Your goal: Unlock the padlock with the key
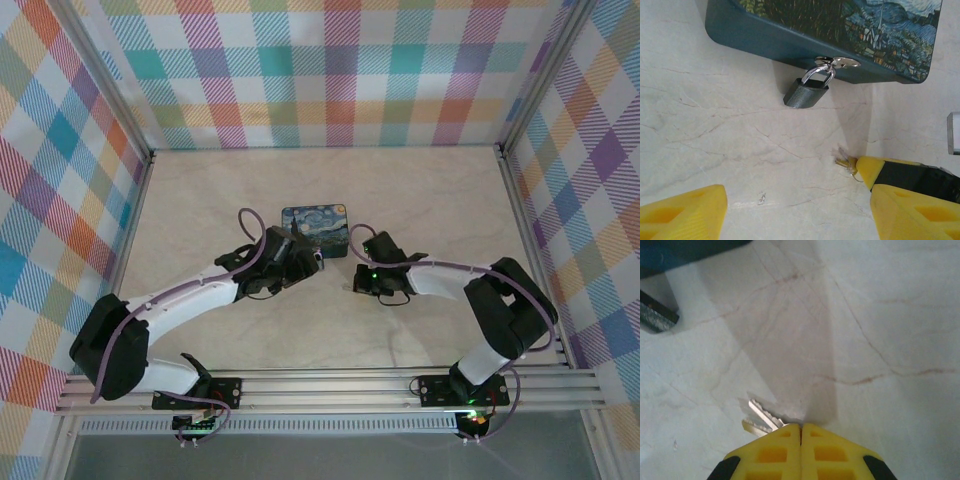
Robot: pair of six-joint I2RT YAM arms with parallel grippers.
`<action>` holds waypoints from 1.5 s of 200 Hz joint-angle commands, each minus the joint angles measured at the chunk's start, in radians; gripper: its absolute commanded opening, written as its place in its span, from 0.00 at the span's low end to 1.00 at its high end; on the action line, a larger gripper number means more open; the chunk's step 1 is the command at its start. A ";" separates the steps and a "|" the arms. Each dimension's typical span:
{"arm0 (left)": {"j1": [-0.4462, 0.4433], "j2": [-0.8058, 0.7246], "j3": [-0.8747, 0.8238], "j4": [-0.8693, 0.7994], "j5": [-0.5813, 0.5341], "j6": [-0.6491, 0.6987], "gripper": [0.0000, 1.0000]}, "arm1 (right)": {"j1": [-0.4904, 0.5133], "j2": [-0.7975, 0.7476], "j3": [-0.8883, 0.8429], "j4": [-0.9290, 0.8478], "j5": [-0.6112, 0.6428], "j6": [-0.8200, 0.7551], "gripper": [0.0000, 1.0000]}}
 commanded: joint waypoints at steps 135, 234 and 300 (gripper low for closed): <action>-0.050 0.185 -0.025 0.381 0.186 -0.292 0.70 | 0.006 -0.173 -0.044 0.061 -0.184 0.002 0.00; -0.050 0.084 -0.102 0.416 0.126 -0.425 0.63 | 0.006 -0.196 -0.034 0.133 -0.226 0.064 0.00; -0.050 0.052 -0.120 0.416 0.130 -0.412 0.59 | 0.007 -0.140 -0.007 0.194 -0.258 0.107 0.00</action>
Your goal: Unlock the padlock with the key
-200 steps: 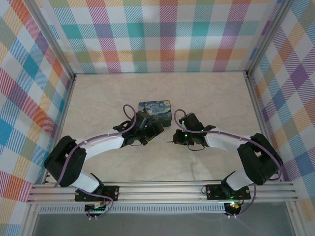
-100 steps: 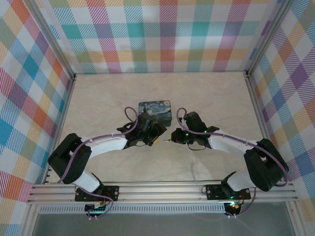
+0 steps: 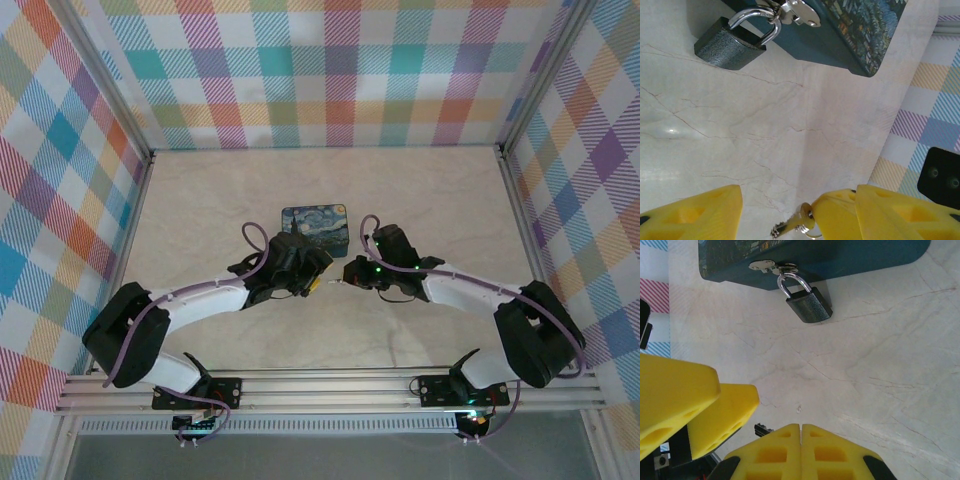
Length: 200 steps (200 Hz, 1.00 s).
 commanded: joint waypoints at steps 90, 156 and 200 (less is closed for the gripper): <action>0.003 -0.036 -0.023 -0.018 -0.030 0.032 0.59 | 0.012 0.060 0.038 0.112 -0.068 0.075 0.00; 0.049 -0.133 -0.013 -0.201 -0.097 0.132 0.69 | -0.005 0.088 0.048 -0.122 0.087 -0.057 0.00; 0.072 -0.237 0.031 -0.350 -0.166 0.225 0.71 | -0.044 0.119 0.017 -0.168 0.103 -0.099 0.06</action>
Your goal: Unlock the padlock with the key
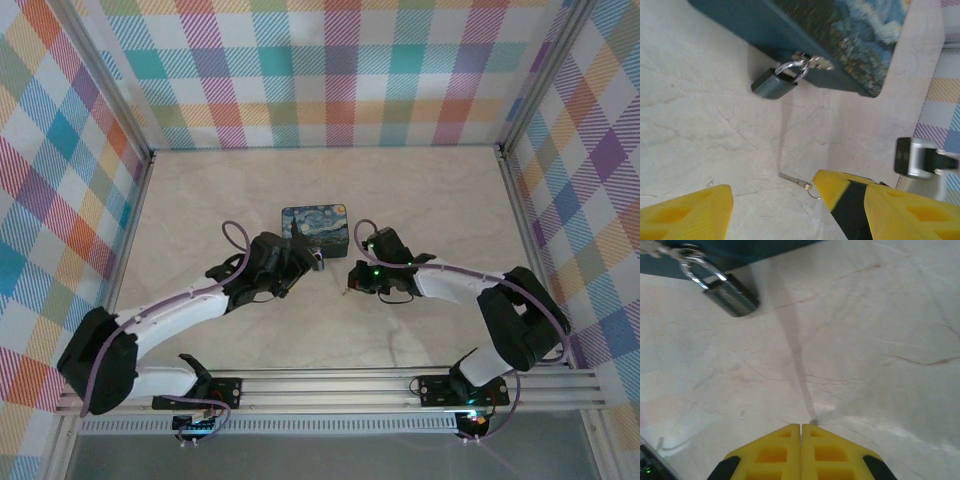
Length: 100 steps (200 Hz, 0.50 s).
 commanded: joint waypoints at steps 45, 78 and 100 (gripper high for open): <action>0.022 -0.040 0.043 -0.112 -0.049 0.087 0.72 | -0.026 0.009 0.028 -0.147 0.062 -0.087 0.30; 0.023 -0.046 0.035 -0.107 -0.049 0.089 0.72 | -0.024 0.014 0.056 -0.198 0.069 -0.140 0.37; 0.024 -0.055 0.033 -0.114 -0.050 0.093 0.72 | -0.022 0.024 0.068 -0.222 0.050 -0.174 0.41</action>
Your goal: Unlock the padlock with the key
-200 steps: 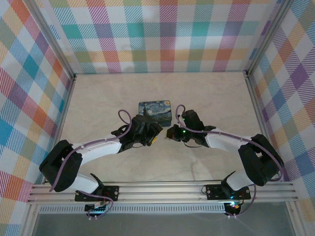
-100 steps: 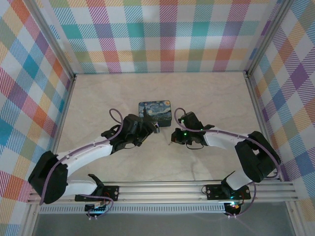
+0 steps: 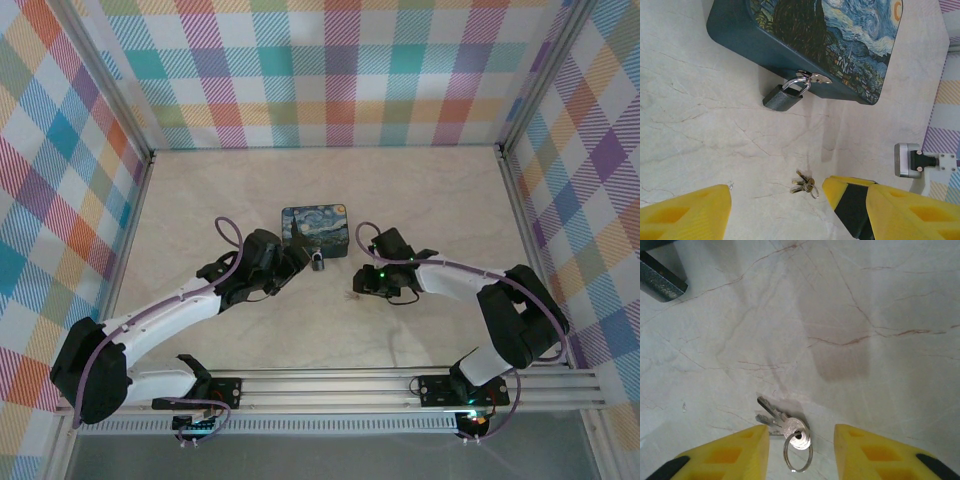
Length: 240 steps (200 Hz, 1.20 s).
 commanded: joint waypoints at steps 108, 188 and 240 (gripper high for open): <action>0.013 -0.059 -0.019 -0.025 -0.031 0.024 0.73 | 0.091 0.133 0.032 -0.051 0.103 0.087 0.39; 0.033 -0.070 -0.036 -0.024 -0.031 0.033 0.73 | 0.196 0.221 0.053 -0.019 0.149 0.139 0.32; 0.046 -0.080 -0.030 -0.034 -0.027 0.053 0.74 | 0.204 0.221 0.044 -0.006 0.151 0.181 0.30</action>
